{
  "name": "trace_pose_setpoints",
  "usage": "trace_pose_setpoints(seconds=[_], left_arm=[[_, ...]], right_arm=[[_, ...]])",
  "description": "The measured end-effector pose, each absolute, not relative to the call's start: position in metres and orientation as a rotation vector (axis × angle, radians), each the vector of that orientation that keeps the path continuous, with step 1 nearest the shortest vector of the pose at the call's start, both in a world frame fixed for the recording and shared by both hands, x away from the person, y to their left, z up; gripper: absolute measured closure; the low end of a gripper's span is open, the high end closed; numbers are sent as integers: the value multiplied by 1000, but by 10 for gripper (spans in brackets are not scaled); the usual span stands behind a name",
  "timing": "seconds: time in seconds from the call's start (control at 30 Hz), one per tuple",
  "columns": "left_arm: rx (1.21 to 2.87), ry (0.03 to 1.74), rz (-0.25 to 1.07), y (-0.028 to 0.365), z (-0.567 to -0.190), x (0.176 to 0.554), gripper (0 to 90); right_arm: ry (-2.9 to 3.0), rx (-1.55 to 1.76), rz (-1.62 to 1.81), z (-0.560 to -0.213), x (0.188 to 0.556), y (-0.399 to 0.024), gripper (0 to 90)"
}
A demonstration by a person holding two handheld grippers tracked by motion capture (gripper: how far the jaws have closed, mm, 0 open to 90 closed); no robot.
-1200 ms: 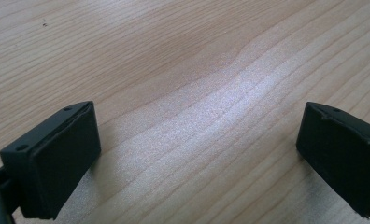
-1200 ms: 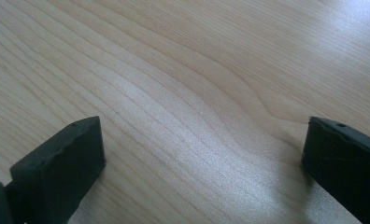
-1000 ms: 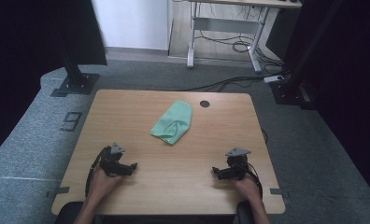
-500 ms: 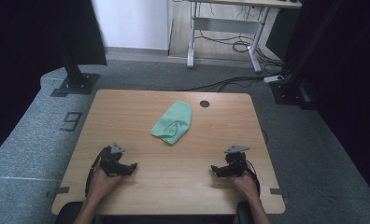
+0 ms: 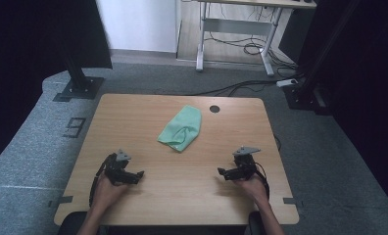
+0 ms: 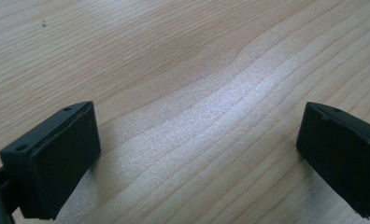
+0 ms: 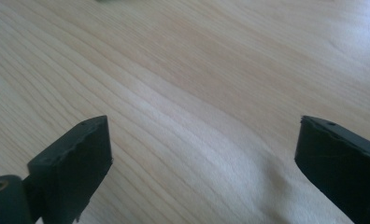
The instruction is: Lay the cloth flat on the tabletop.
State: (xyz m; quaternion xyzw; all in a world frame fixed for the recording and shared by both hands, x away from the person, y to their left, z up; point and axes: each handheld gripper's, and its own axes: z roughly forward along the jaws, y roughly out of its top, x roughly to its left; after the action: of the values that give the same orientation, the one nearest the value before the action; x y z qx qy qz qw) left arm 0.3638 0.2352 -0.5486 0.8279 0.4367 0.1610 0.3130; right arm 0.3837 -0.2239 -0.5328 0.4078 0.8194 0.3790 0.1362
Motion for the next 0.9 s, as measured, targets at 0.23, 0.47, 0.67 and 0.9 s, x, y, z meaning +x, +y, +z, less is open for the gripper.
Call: trace_pose_setpoints(seconds=[0.23,0.47,0.67,0.9], left_arm=[[2183,1152,425,235,-549,364,0],[2183,1152,425,235,-549,364,0],[2183,1152,425,235,-549,364,0],[2183,1152,425,235,-549,364,0]], right_arm=[[2392,1155,1148,-524,394,-211,137],[2433,1118,1142,-523,400,-197,222],[2463,1087,1164,-522,409,-180,334],[2516,1023,1172,-517,419,-158,444]])
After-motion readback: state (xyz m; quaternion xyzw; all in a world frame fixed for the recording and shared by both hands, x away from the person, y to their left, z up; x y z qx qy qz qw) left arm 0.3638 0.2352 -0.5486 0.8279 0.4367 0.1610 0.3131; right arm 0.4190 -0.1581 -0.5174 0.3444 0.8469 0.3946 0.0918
